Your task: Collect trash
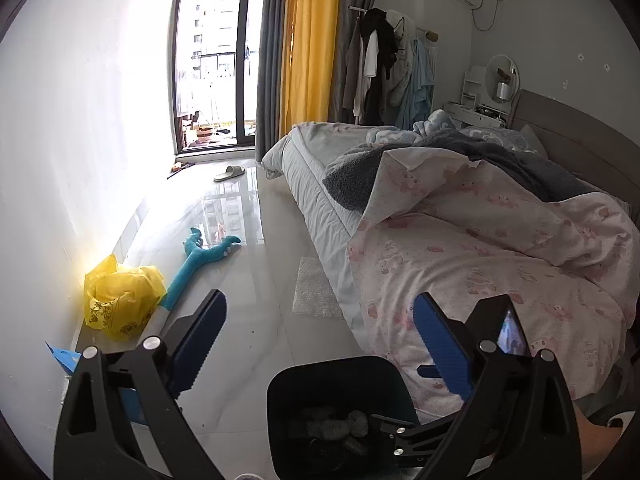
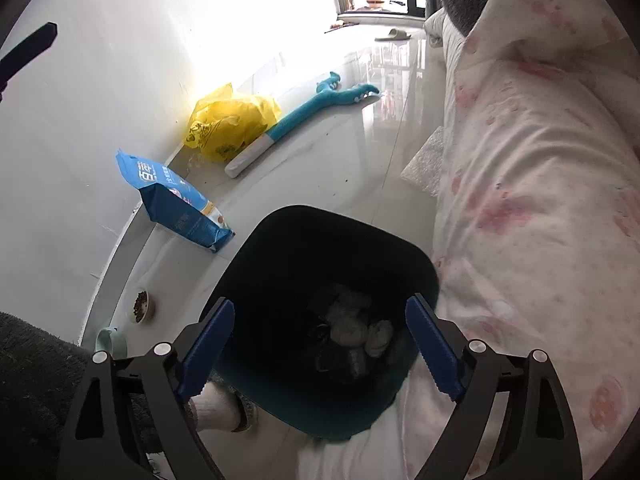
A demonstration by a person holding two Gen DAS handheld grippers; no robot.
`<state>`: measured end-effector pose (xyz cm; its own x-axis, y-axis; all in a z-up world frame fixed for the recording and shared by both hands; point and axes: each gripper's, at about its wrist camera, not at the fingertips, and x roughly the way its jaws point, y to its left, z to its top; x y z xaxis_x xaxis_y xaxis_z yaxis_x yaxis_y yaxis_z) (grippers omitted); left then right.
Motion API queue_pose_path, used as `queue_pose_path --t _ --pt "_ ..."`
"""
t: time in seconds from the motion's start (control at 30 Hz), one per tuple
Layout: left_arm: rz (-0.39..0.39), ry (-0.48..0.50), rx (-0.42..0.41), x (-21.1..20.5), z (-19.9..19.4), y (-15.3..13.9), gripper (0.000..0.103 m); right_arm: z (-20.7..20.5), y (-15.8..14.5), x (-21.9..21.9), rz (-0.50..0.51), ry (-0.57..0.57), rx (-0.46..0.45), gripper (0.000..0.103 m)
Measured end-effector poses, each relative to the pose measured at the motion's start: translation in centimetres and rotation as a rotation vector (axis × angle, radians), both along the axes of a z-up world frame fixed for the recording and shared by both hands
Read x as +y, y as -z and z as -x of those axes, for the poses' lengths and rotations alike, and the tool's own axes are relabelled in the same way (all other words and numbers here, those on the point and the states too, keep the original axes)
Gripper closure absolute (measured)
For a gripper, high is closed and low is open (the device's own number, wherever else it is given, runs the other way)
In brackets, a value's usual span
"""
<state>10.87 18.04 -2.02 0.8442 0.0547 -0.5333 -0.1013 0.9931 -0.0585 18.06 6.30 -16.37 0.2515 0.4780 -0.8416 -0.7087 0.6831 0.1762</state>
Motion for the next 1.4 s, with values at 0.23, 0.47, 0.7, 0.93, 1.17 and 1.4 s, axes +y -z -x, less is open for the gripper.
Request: queue_pose_path --t 0.23,0.47,0.7,0.93,1.17,1.4 --pt "-0.109 0.000 -0.070 -4.0 2.7 -1.5 0.007 2.7 -6.2 -6.8 -0.079 0.081 -0.144 0.012" --pt "-0.167 -0.012 -0.110 -8.3 5.2 -2.4 0.003 6.4 -11.8 -14.9 -0.180 0.204 -0.307 0.006" --pt "-0.137 -0.004 -0.186 -11.2 8.7 -4.8 0.003 11.0 -15.8 -21.0 -0.184 0.299 -0.457 0.003" --pt "-0.108 0.026 -0.183 -12.7 10.8 -5.5 0.003 15.1 -17.5 -27.3 -0.201 0.472 -0.505 0.003" --pt "-0.108 0.022 -0.175 -12.5 12.1 -4.3 0.003 18.2 -17.6 -30.4 -0.195 0.541 -0.572 0.003" --pt "-0.139 0.015 -0.145 -11.9 12.6 -1.8 0.003 18.6 -17.0 -31.6 -0.257 0.528 -0.574 0.003"
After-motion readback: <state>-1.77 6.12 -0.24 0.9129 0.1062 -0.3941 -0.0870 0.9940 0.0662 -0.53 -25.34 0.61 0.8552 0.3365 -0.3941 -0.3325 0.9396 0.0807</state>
